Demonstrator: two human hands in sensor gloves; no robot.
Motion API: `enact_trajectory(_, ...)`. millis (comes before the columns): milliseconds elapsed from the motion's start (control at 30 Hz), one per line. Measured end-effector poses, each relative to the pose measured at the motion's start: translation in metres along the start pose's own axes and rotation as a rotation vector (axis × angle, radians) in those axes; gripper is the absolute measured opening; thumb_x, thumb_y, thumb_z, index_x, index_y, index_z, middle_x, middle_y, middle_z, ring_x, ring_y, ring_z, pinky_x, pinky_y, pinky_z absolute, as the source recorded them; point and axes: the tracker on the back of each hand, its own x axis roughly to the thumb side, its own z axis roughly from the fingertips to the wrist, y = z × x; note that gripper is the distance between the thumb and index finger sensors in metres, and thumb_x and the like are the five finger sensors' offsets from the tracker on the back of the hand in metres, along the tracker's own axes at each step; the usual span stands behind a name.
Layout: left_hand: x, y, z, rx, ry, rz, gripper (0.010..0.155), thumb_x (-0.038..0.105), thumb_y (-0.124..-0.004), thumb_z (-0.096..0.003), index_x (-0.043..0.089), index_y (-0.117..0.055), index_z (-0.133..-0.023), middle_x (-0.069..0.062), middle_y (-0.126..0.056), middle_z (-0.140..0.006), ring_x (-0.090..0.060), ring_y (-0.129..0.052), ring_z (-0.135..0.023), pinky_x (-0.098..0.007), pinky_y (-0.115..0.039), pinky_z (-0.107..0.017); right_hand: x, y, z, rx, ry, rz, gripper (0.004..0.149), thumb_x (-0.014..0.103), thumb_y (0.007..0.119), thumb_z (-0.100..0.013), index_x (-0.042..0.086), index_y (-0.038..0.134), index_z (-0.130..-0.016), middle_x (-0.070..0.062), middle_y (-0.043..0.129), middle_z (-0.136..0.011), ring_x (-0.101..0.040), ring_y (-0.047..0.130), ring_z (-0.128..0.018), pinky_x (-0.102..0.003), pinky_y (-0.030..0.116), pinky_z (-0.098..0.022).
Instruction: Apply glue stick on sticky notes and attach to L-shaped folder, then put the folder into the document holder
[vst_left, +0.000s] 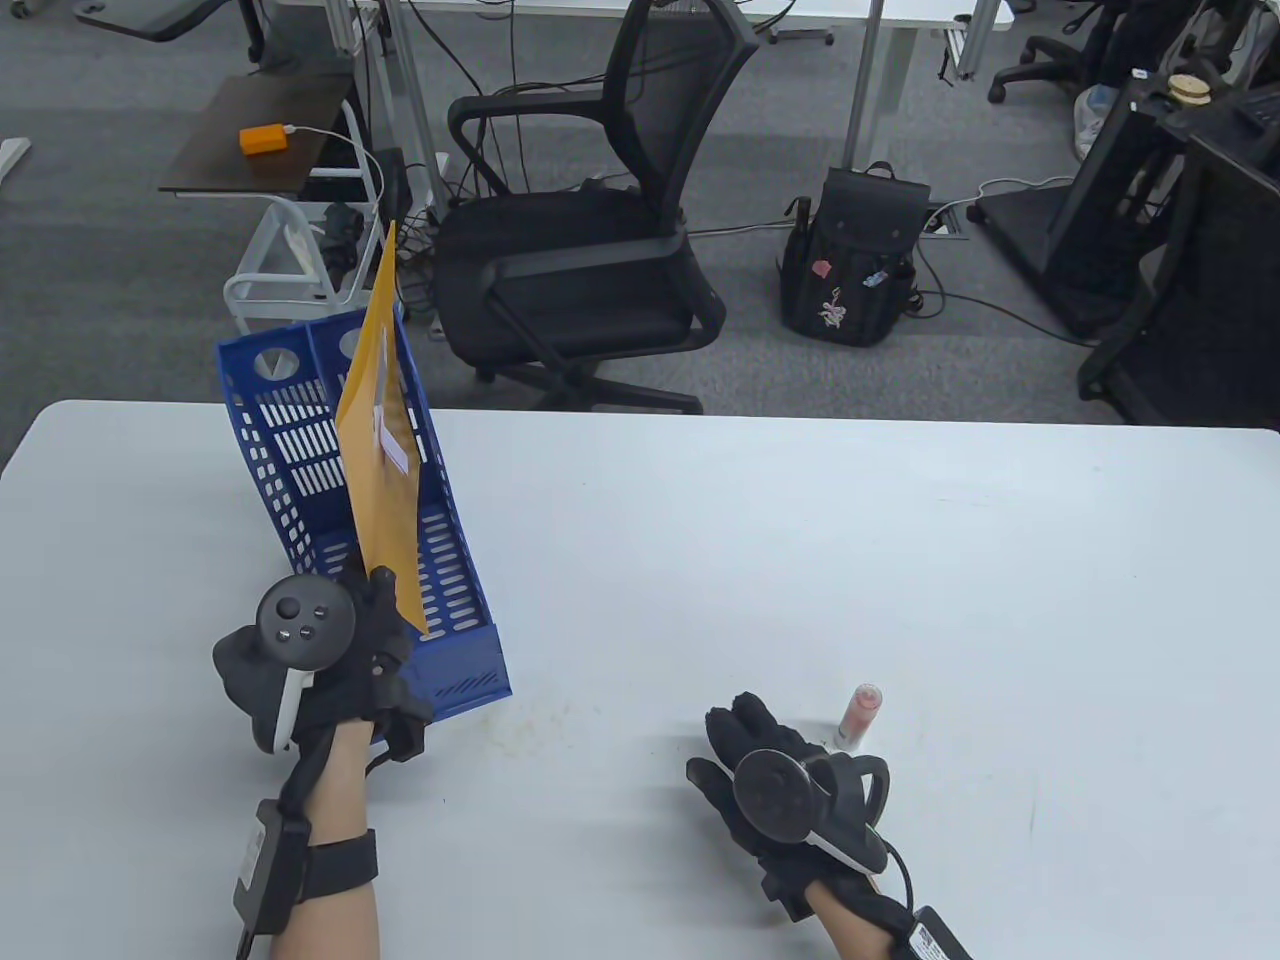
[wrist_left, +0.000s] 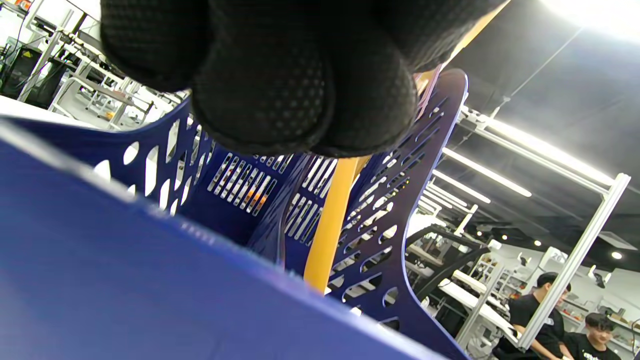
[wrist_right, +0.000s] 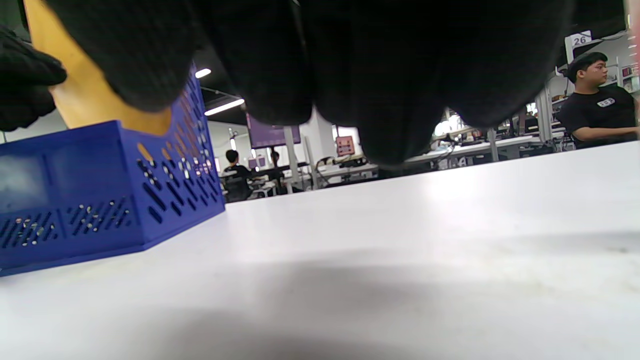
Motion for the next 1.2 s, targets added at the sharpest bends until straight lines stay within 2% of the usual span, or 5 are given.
enact_trajectory(500, -0.006, -0.023, -0.009, -0.137, 0.047, -0.047, 0.045, 0.036, -0.076, -0.0518, 0.007, -0.083, -0.087, -0.007, -0.108, -0.051, -0.022, -0.106, -0.041, -0.049, -0.084, -0.044, 0.0, 0.001, 0.0, 0.016, 0.008, 0.005, 0.063, 0.051, 0.079, -0.044, 0.008, 0.083, -0.09, -0.025, 0.079, -0.094, -0.041, 0.095, -0.065, -0.056, 0.08, -0.044)
enact_trajectory(700, -0.006, -0.022, -0.01, -0.152, 0.047, -0.049, 0.044, 0.037, -0.078, -0.0513, 0.008, -0.086, -0.084, -0.007, -0.109, -0.05, -0.022, -0.106, -0.041, -0.048, -0.085, -0.044, -0.001, 0.002, -0.001, 0.023, 0.014, 0.002, 0.063, 0.051, 0.079, -0.044, 0.008, 0.083, -0.09, -0.026, 0.079, -0.093, -0.041, 0.095, -0.065, -0.056, 0.08, -0.044)
enact_trajectory(933, -0.01, -0.023, -0.016, -0.259, 0.067, -0.061, 0.046, 0.045, -0.077, -0.0518, 0.013, -0.089, -0.082, -0.003, -0.106, -0.051, -0.023, -0.104, -0.045, -0.05, -0.082, -0.048, -0.002, 0.001, -0.001, 0.023, 0.018, -0.002, 0.063, 0.051, 0.079, -0.044, 0.008, 0.083, -0.09, -0.026, 0.079, -0.093, -0.042, 0.095, -0.065, -0.056, 0.08, -0.044)
enact_trajectory(1200, -0.016, -0.022, -0.014, -0.302, 0.049, 0.013, 0.052, 0.049, -0.073, -0.0523, 0.012, -0.083, -0.088, -0.004, -0.103, -0.058, -0.026, -0.102, -0.053, -0.053, -0.078, -0.053, -0.003, 0.001, -0.002, 0.021, 0.017, -0.004, 0.063, 0.051, 0.079, -0.044, 0.008, 0.084, -0.09, -0.026, 0.079, -0.093, -0.042, 0.095, -0.065, -0.056, 0.08, -0.044)
